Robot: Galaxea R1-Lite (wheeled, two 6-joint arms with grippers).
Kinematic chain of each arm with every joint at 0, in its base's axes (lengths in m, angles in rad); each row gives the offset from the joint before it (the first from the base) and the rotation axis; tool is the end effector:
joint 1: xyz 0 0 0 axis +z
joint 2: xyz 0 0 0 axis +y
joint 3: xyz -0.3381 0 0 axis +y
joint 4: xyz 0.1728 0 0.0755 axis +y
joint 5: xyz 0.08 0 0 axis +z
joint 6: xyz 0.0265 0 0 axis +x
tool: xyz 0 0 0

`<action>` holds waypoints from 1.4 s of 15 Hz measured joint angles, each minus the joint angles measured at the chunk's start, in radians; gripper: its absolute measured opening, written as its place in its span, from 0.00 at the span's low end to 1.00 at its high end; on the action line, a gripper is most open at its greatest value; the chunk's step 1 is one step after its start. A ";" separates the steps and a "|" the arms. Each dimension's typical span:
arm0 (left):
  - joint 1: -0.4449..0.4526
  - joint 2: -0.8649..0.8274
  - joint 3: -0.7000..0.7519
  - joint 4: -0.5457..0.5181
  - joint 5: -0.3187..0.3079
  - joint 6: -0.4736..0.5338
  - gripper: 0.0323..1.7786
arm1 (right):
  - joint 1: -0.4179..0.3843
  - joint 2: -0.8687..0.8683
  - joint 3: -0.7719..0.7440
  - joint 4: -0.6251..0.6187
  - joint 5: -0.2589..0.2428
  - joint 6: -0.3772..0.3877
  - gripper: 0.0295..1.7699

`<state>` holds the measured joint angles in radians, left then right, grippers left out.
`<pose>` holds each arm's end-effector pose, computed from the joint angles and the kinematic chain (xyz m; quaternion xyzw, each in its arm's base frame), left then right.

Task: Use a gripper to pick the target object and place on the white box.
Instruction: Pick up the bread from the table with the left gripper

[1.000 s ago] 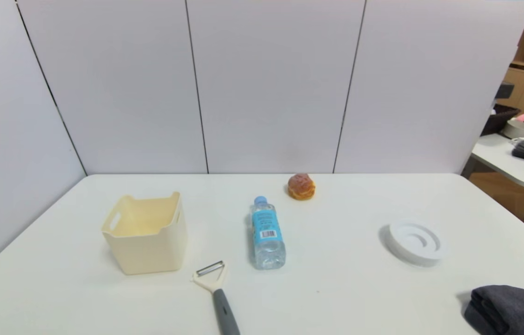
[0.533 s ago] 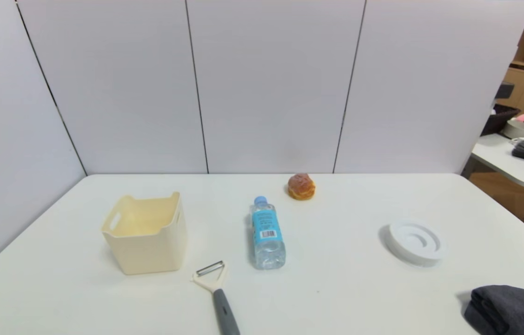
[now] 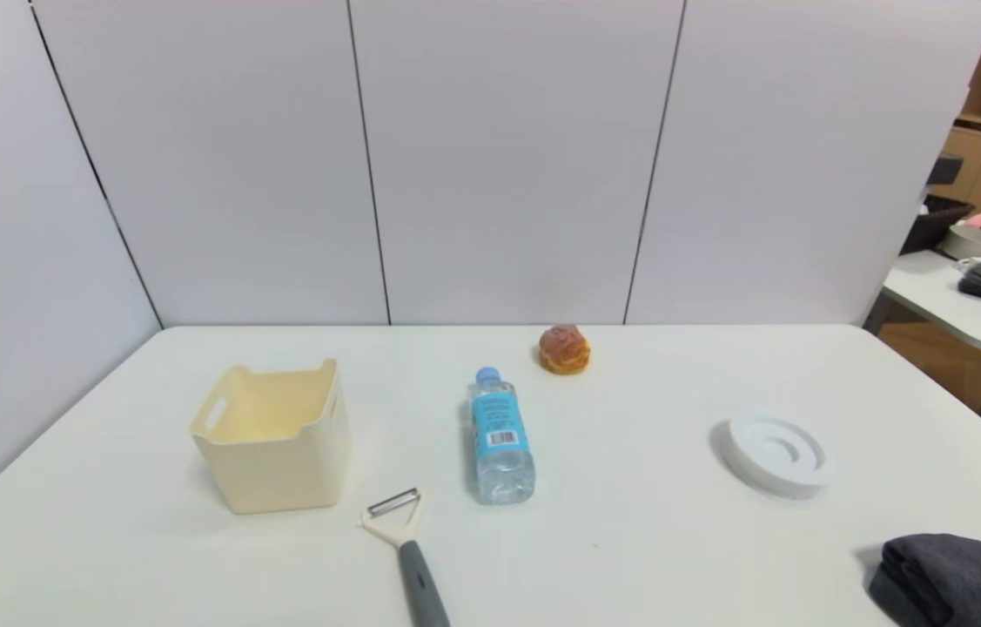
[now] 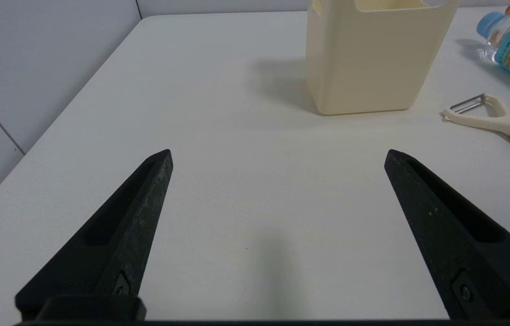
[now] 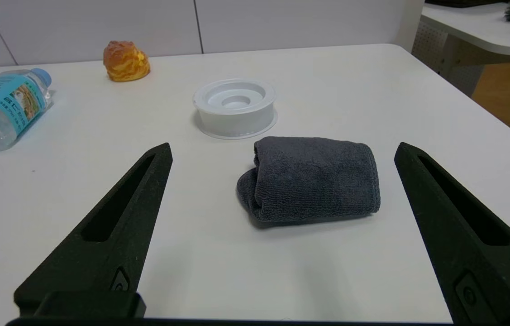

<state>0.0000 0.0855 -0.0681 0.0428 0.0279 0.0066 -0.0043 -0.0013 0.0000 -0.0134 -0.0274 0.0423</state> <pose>-0.0565 0.0007 0.0949 0.0037 0.0301 0.0138 0.9994 -0.0589 -0.0005 0.0769 0.0212 -0.0077 -0.0157 0.9996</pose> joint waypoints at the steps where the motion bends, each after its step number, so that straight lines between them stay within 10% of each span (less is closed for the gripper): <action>1: -0.001 0.034 -0.042 0.026 0.000 0.035 0.95 | 0.000 0.000 0.000 0.000 0.000 0.000 0.96; 12: -0.166 0.700 -0.593 0.208 -0.098 0.500 0.95 | 0.000 0.000 0.000 0.000 0.000 0.000 0.96; 21: -0.504 1.256 -1.073 0.397 -0.108 0.578 0.95 | 0.000 0.000 0.000 0.000 0.000 0.000 0.96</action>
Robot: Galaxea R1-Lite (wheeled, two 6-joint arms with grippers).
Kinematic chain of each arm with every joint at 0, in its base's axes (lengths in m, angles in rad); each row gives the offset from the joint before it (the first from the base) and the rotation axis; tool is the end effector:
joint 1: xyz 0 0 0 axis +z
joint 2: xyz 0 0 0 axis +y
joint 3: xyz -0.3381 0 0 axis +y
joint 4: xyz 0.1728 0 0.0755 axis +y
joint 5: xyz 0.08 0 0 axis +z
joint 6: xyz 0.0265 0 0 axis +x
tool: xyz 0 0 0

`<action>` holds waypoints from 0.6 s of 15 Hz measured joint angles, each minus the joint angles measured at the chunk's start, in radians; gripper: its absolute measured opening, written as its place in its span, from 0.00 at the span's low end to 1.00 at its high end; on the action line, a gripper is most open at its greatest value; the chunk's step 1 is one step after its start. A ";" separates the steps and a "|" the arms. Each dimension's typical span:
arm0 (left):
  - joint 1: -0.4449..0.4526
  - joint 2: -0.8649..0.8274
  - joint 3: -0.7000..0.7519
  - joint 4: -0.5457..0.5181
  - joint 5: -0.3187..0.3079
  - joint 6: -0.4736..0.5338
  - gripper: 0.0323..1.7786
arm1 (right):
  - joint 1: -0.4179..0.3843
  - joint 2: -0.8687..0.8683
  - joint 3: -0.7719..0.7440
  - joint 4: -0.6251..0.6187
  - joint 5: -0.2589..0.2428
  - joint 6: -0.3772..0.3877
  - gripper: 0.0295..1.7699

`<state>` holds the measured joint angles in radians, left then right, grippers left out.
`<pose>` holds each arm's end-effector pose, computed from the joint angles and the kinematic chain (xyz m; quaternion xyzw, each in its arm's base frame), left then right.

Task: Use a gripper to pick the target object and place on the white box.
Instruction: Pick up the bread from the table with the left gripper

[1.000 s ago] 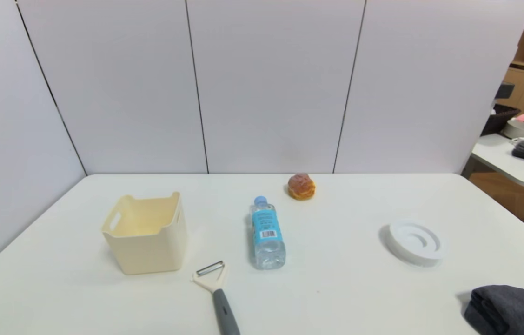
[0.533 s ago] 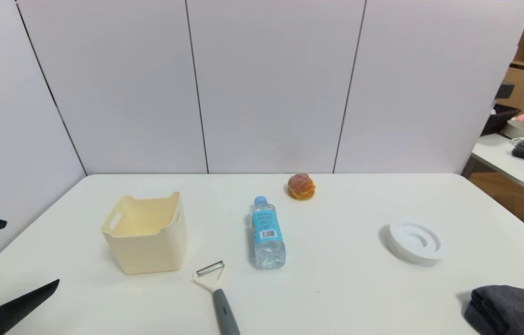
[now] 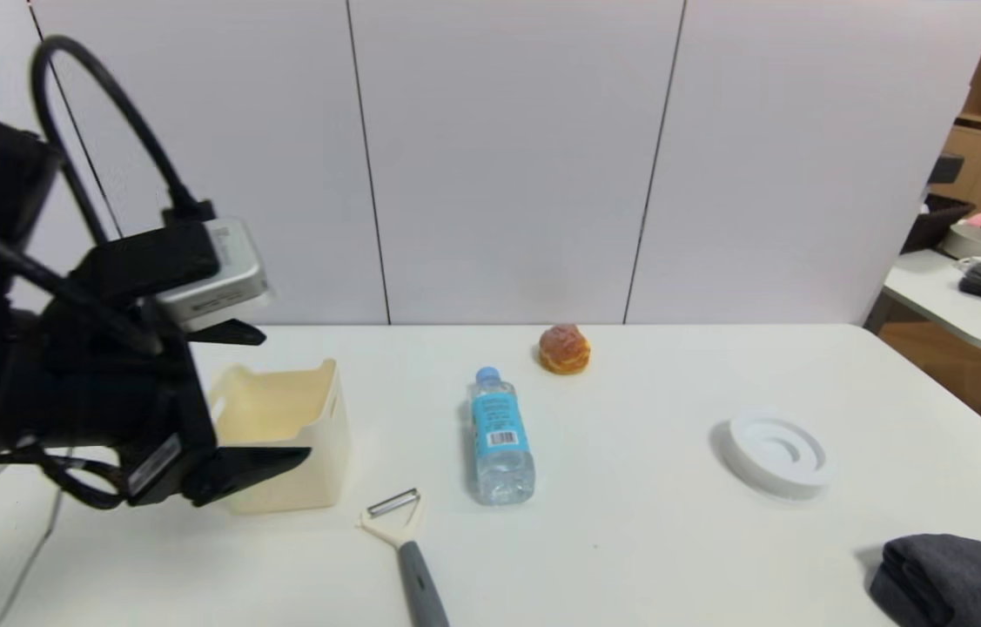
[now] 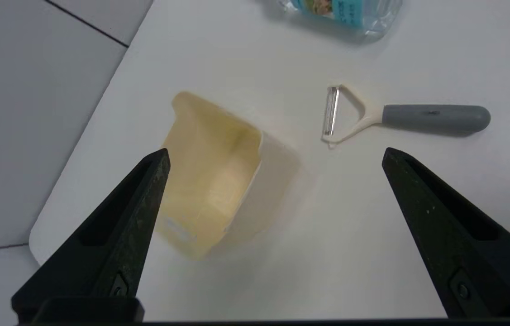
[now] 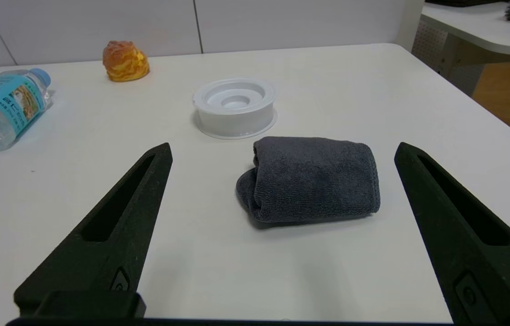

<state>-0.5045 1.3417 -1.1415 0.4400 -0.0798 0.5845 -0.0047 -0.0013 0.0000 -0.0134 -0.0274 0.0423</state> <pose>0.1679 -0.0951 0.3053 0.3254 0.2158 -0.3504 0.8513 -0.0589 -0.0004 0.0769 0.0212 -0.0077 -0.0159 0.9996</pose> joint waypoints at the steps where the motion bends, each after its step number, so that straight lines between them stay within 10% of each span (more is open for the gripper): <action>1: -0.027 0.052 -0.034 0.000 0.000 -0.001 0.95 | 0.000 0.000 0.000 0.000 0.000 0.000 0.96; 9: -0.152 0.493 -0.365 -0.009 -0.003 -0.005 0.95 | 0.000 0.000 0.000 0.000 0.000 0.000 0.96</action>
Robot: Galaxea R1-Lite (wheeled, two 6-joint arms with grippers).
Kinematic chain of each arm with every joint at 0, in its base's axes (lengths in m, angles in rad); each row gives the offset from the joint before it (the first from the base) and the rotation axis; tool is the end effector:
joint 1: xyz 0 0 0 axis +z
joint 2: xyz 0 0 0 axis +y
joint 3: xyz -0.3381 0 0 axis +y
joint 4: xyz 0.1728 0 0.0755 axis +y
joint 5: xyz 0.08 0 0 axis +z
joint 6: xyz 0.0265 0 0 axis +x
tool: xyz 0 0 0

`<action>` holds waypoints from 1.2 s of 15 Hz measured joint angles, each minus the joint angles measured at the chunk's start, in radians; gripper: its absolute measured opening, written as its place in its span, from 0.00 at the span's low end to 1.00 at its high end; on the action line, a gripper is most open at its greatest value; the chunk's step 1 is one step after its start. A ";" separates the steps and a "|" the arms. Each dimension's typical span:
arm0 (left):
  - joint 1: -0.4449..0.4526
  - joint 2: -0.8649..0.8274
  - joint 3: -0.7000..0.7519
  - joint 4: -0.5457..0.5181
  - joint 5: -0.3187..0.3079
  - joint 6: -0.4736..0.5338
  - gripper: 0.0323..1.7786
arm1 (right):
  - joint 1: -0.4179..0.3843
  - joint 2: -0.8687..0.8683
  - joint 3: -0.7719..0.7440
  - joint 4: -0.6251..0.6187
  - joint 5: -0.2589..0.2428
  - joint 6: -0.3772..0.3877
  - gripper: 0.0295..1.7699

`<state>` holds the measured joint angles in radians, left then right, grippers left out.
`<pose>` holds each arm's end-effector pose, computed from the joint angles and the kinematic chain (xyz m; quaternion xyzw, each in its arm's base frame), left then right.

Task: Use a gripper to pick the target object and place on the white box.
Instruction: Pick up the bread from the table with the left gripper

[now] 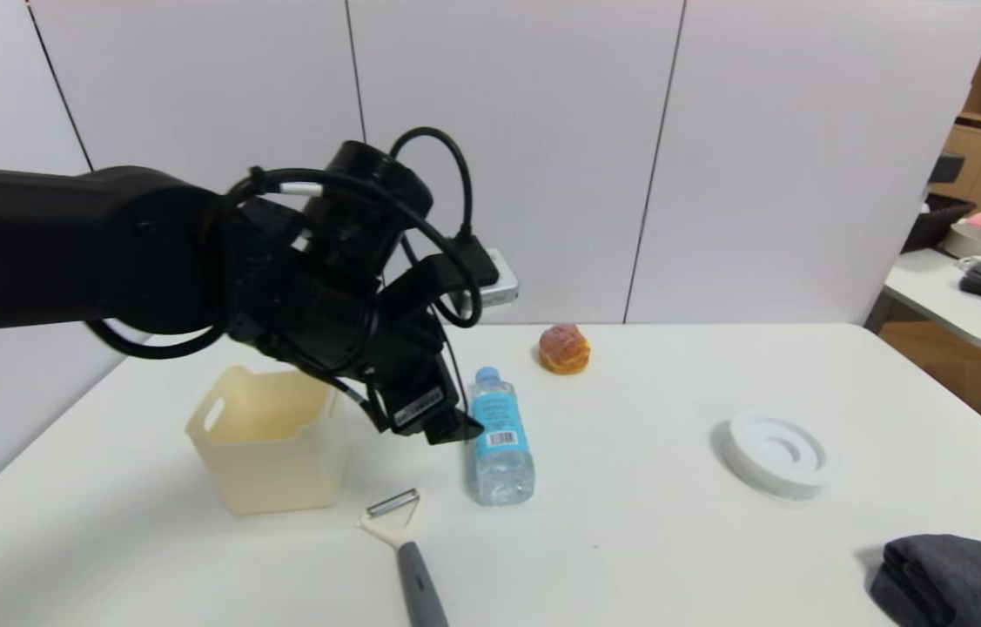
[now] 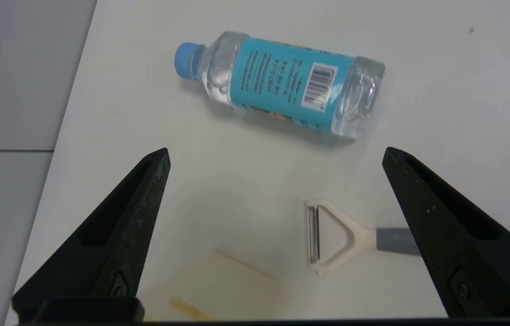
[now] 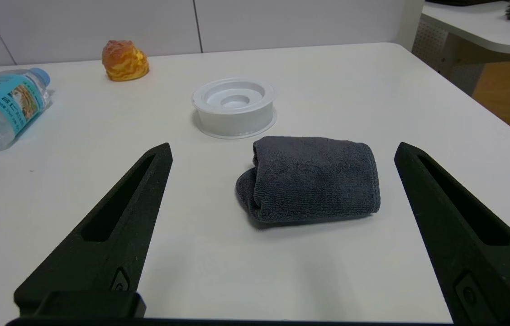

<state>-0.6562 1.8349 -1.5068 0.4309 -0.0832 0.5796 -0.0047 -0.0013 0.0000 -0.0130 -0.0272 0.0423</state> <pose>0.2786 -0.2173 0.2689 0.3478 0.2446 -0.4232 0.8001 -0.0589 -0.0004 0.0768 0.0212 -0.0075 -0.0158 0.9996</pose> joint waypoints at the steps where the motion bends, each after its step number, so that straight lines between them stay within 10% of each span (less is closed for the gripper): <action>1: -0.007 0.050 -0.054 0.000 0.000 0.000 0.95 | 0.000 0.000 0.000 0.000 0.000 0.000 0.96; 8: -0.036 0.391 -0.428 -0.093 -0.072 -0.018 0.95 | 0.000 0.000 0.000 -0.001 -0.002 0.002 0.96; 18: -0.033 0.631 -0.474 -0.666 -0.175 -0.228 0.95 | 0.000 0.000 0.000 0.000 -0.002 0.002 0.96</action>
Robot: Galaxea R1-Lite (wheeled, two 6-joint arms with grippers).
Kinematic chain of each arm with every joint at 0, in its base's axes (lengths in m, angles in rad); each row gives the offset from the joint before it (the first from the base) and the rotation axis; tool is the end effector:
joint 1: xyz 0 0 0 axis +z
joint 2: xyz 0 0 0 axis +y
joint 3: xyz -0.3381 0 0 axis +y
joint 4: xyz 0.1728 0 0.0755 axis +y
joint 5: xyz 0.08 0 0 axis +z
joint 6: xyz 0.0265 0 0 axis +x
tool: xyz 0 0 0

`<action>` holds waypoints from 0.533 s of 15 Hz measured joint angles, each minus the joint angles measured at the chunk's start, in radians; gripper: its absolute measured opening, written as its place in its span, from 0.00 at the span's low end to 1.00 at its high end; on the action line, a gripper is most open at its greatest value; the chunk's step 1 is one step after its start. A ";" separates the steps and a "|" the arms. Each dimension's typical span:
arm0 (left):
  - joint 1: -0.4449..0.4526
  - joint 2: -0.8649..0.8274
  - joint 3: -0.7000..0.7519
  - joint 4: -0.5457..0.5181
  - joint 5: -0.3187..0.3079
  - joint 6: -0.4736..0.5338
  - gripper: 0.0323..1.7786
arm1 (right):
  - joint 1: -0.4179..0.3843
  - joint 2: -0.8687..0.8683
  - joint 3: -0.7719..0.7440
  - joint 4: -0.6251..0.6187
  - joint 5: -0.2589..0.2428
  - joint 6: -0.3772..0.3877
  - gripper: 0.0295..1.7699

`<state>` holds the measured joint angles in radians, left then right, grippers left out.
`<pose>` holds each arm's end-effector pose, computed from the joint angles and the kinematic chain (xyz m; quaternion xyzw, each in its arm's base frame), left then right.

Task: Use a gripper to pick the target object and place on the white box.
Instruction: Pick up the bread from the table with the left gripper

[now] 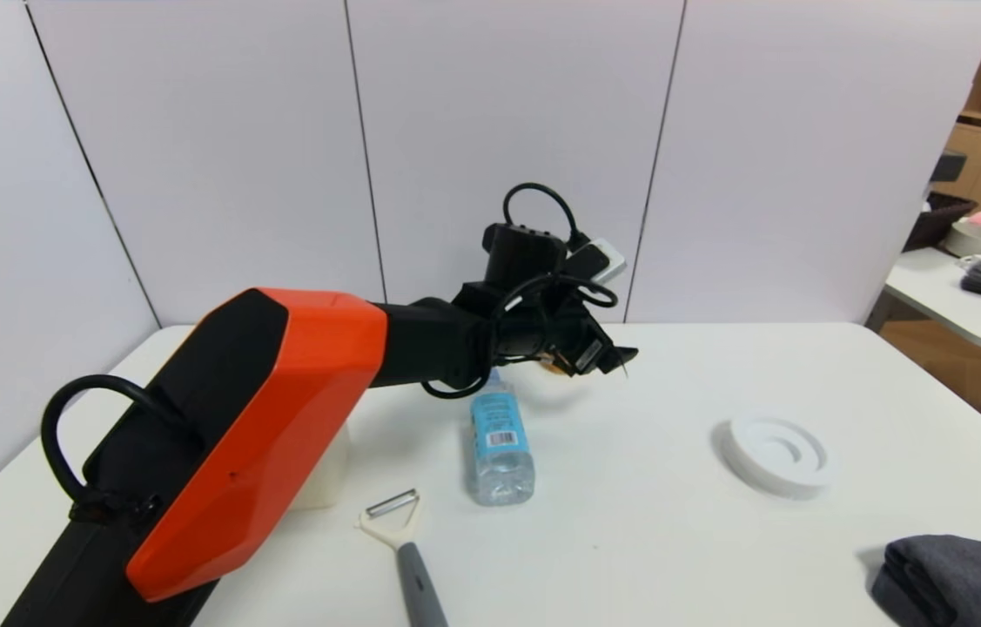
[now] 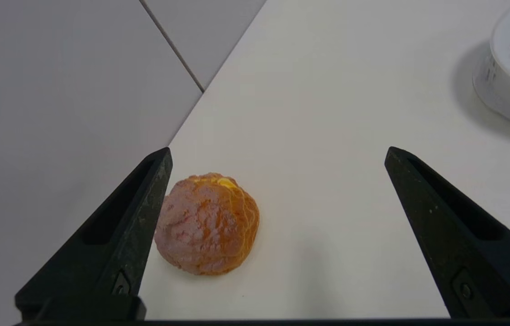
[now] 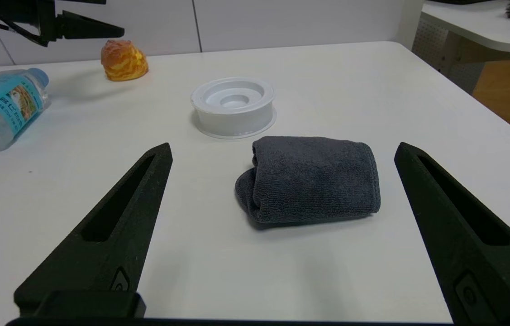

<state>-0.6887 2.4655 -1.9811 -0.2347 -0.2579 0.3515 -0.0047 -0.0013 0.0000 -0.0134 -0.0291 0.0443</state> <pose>0.4236 -0.3574 0.1718 0.1806 0.0407 -0.4666 0.8649 -0.0589 -0.0005 0.0769 0.0222 -0.0077 -0.0167 0.9996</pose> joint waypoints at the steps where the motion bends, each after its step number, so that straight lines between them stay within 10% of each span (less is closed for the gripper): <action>1: 0.007 0.019 0.000 -0.058 0.001 -0.029 0.95 | 0.000 0.000 0.000 0.000 0.000 0.000 0.96; 8: 0.047 0.090 -0.001 -0.141 0.061 -0.136 0.95 | 0.000 0.000 0.000 0.000 0.000 0.000 0.96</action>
<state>-0.6421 2.5551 -1.9819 -0.3762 -0.1966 0.2160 -0.0047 -0.0013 0.0000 -0.0130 -0.0287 0.0443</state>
